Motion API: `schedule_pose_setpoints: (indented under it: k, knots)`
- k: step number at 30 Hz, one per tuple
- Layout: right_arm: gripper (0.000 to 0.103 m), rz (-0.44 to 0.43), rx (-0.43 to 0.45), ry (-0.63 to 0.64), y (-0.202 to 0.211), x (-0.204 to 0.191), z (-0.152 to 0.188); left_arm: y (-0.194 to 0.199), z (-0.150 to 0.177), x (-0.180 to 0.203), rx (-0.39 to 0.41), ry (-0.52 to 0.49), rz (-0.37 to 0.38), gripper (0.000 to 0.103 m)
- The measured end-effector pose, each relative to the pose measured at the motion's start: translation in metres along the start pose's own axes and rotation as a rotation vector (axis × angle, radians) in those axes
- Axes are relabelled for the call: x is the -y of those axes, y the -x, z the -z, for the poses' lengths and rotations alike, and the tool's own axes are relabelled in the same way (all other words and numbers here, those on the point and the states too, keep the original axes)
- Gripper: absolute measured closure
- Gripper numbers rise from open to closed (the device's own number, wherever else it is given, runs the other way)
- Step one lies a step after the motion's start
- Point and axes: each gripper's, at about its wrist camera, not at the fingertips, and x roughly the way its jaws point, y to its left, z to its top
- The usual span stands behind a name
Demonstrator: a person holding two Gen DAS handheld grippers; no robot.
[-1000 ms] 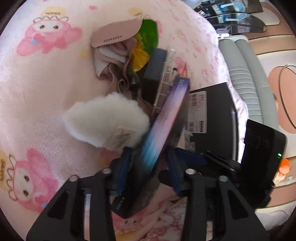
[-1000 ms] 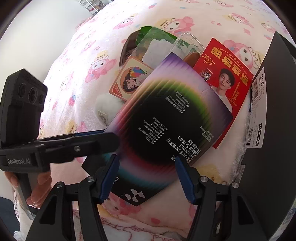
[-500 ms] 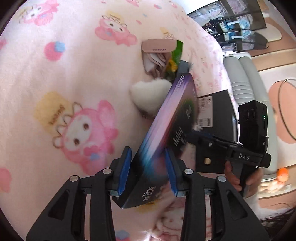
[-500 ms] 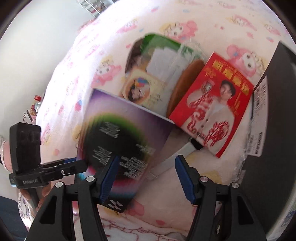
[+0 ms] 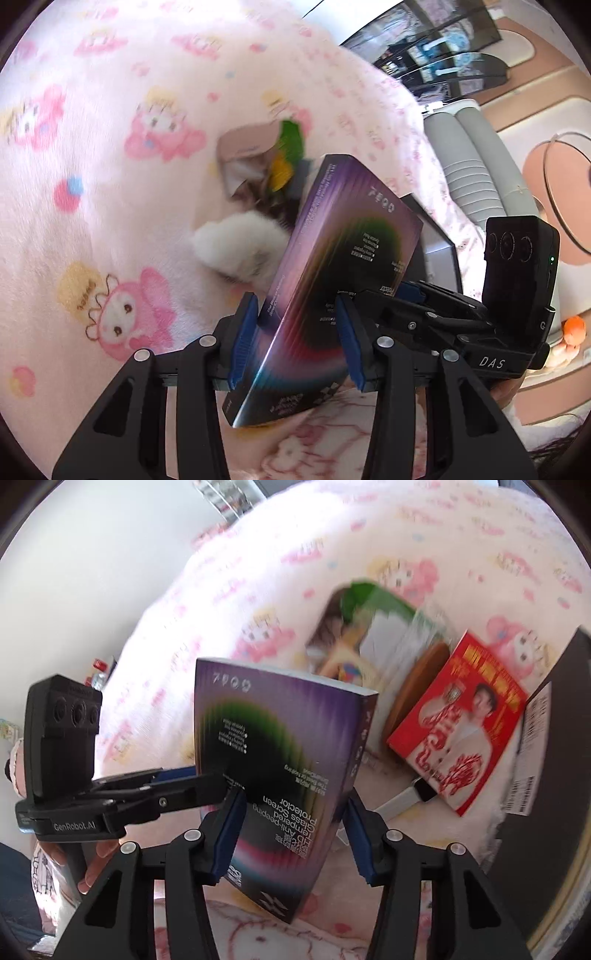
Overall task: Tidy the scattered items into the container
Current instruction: 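Lift the purple box and carry it over the black box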
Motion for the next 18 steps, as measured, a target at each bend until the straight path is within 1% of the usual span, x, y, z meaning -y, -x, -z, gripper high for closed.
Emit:
schedule_pose_setpoints:
  k: [3,4,5,7,8,10,12,15,16,17,18]
  knots:
    - [0.054,0.002,0.099,0.016,0.037,-0.009,-0.002,0.028,-0.007,0.033,0.046,-0.06,0.003,0.059]
    - [0.054,0.002,0.13,0.016,0.049,-0.011,-0.002,0.034,-0.01,0.045,0.052,-0.075,0.011,0.059]
    - [0.054,0.006,0.158,0.014,0.057,-0.015,-0.017,0.038,-0.013,0.057,0.058,-0.092,0.02,0.059]
    - [0.055,0.018,0.217,0.016,0.084,-0.014,-0.012,0.047,-0.011,0.082,0.061,-0.134,0.032,0.059]
    - [0.055,0.031,0.242,0.018,0.093,-0.027,-0.006,0.042,-0.012,0.1,0.06,-0.152,0.036,0.058]
    - [0.055,0.057,0.287,0.023,0.132,-0.018,0.013,0.027,-0.013,0.137,0.045,-0.206,0.034,0.056]
    - [0.055,0.07,0.317,-0.005,0.155,-0.002,0.021,0.012,-0.013,0.167,0.029,-0.254,0.037,0.052]
    - [0.055,0.122,0.363,-0.025,0.184,0.029,0.033,-0.015,-0.01,0.21,-0.025,-0.295,0.058,0.052]
    - [0.055,0.14,0.378,-0.042,0.202,0.038,0.039,-0.026,-0.009,0.225,-0.042,-0.315,0.055,0.052]
    - [0.055,0.151,0.395,-0.062,0.211,0.051,0.044,-0.039,-0.009,0.239,-0.055,-0.334,0.045,0.052]
    - [0.055,0.156,0.408,-0.079,0.232,0.059,0.056,-0.053,-0.008,0.252,-0.064,-0.345,0.038,0.052]
